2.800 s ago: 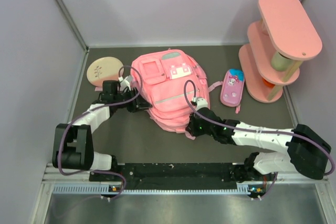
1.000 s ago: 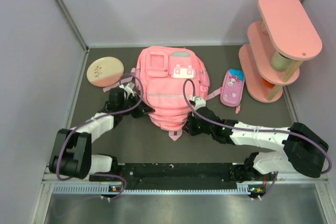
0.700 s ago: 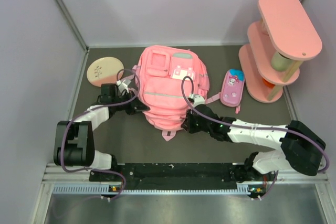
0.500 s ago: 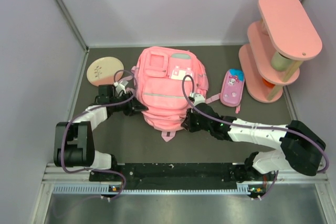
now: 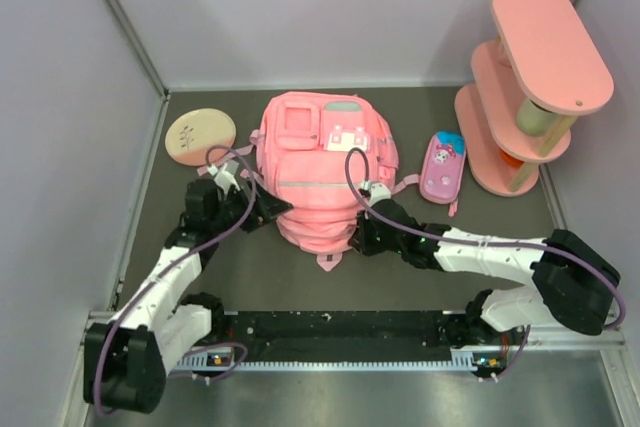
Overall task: Pack the student bag
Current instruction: Zip the student bag at the center of the board.
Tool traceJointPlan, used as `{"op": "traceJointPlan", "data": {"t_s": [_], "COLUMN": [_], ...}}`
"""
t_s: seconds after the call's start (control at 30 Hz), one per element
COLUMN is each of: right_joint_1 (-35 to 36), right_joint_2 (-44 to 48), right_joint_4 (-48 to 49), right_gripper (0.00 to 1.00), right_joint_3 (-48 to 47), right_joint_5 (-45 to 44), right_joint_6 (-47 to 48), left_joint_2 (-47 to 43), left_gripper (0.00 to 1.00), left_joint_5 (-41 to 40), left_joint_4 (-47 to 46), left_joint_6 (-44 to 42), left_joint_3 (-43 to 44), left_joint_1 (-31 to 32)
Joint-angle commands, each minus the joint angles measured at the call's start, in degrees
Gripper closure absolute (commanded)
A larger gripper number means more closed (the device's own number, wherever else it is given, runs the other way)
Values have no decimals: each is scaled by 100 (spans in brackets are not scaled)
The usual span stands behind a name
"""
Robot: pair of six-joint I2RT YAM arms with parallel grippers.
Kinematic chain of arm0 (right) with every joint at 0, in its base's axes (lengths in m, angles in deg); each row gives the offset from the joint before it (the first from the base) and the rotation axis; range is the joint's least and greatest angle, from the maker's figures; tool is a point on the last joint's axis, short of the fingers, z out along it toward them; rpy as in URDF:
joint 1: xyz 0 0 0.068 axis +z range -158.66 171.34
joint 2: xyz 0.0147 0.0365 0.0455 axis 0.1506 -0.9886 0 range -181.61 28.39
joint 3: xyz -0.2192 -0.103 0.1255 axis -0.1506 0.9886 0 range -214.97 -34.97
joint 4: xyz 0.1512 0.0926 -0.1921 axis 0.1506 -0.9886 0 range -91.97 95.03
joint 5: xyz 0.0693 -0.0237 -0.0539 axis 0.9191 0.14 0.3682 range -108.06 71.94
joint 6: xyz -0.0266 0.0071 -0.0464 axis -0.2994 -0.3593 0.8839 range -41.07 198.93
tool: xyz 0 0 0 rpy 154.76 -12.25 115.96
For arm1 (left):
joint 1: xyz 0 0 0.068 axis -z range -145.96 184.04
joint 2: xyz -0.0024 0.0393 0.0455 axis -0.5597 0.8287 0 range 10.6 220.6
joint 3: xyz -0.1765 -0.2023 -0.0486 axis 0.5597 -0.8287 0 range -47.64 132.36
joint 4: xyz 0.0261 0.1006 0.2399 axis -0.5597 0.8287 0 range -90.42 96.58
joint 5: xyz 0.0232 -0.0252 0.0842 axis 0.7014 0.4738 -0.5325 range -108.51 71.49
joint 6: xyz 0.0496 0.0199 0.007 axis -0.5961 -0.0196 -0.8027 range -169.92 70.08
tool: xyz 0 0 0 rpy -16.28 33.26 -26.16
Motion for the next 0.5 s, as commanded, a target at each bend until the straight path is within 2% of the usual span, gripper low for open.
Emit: {"op": "traceJointPlan", "data": {"t_s": [0.0, 0.2, 0.33, 0.47], "right_joint_1": [617, 1259, 1260, 1260], "right_joint_2": [-95, -368, -404, -465], "right_joint_4": [296, 226, 173, 155], "right_gripper": [100, 100, 100, 100], "right_joint_3": [-61, -307, -342, -491], "right_joint_5": [71, -236, -395, -307], "right_joint_6": [-72, -432, -460, -310], "left_joint_2": [-593, -778, -559, -313], "left_gripper": [18, 18, 18, 18], "left_joint_5": [-1107, -1373, -1531, -1847], "left_joint_4": [-297, -788, -842, -1289], "left_joint_6": [1100, 1656, 1726, 2130], "left_joint_3": [-469, -1033, -1033, -1156], "left_joint_1": [1015, 1394, 1718, 2105]}}
